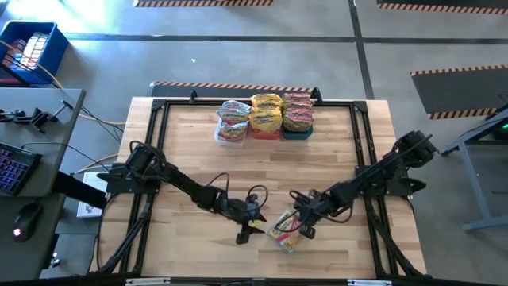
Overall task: Sort Maruchan noodles
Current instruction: Put the blue noodle pack into the transparent bin
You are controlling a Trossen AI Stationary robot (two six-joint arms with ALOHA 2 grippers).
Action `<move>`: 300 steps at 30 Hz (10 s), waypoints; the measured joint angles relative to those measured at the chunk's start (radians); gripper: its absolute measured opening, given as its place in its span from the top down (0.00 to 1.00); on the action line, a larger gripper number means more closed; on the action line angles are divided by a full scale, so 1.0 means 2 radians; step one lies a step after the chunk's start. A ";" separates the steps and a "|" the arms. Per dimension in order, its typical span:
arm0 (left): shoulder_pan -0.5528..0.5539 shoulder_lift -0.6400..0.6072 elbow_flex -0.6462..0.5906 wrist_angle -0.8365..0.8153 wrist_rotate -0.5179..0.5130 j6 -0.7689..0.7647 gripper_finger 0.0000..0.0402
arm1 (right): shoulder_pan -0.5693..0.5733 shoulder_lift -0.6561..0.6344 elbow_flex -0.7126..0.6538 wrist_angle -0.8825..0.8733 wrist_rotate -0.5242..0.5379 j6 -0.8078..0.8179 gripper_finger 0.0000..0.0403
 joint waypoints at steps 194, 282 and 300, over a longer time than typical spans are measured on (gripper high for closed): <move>-0.064 -0.139 0.030 -0.246 -0.428 0.087 0.93 | -0.040 0.204 -0.158 0.860 0.173 -0.324 0.76; 0.278 -0.329 0.065 -0.568 -0.074 0.374 0.82 | -0.078 0.024 0.039 0.182 0.151 -0.462 0.56; 0.434 -0.301 0.018 -0.491 0.069 0.450 0.82 | -0.079 0.024 0.039 0.184 0.152 -0.463 0.56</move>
